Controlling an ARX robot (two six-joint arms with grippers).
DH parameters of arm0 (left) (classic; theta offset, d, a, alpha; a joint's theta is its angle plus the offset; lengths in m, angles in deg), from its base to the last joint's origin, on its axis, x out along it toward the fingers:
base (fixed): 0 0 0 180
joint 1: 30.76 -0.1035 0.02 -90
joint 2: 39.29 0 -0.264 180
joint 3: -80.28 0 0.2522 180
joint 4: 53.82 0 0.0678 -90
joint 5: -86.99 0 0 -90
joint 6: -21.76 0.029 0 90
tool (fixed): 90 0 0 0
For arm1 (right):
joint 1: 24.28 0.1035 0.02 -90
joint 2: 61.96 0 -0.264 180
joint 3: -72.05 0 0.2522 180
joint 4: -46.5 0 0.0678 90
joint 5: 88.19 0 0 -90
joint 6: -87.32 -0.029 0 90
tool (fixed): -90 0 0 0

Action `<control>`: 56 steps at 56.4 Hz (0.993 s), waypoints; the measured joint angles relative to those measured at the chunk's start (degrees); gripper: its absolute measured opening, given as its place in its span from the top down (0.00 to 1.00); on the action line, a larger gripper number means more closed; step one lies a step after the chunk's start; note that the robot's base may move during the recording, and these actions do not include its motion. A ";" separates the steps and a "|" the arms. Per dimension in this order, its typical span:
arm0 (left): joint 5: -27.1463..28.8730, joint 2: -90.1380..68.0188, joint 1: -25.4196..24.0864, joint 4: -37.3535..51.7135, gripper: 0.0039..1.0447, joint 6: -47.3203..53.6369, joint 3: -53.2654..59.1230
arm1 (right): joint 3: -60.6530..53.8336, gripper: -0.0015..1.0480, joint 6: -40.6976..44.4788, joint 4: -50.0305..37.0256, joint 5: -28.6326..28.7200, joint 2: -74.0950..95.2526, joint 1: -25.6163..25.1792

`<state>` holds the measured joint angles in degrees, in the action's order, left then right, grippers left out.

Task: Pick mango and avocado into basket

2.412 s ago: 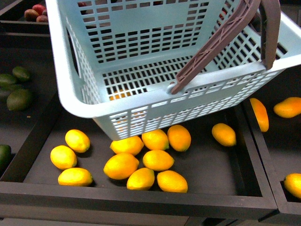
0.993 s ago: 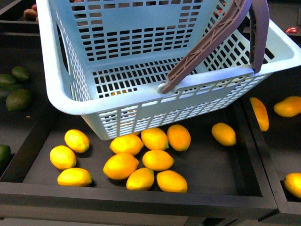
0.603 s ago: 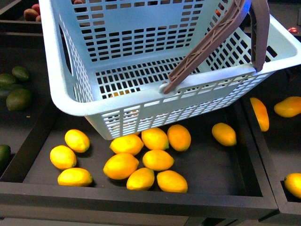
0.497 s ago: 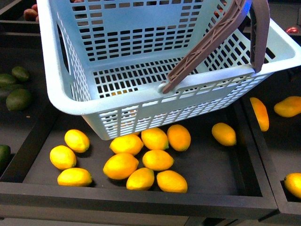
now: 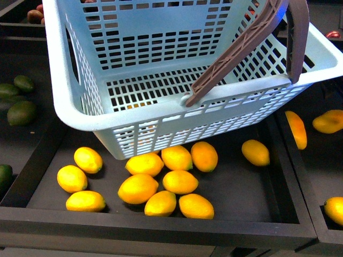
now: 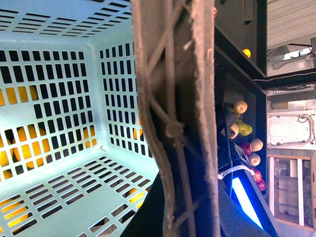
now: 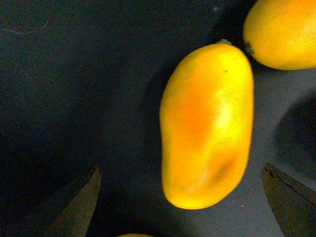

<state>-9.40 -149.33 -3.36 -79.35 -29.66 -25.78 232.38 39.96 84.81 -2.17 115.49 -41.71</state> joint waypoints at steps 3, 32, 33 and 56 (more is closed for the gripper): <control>0.00 0.00 0.00 0.00 0.94 0.00 0.00 | -3.02 0.07 -0.20 -1.46 -0.26 -1.42 -0.52; -0.02 0.00 0.00 0.00 0.94 0.00 0.00 | 7.98 0.07 0.66 7.15 -1.90 3.89 -1.57; 0.00 0.00 0.00 0.00 0.94 -0.02 0.02 | 9.07 0.07 0.96 7.80 -1.79 4.61 -1.40; 0.15 0.00 -0.02 0.00 0.94 0.00 0.00 | 17.09 0.07 2.89 10.32 -1.55 11.10 0.37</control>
<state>-9.25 -149.33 -3.38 -79.35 -29.66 -25.78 249.47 42.85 95.13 -3.73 126.59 -41.34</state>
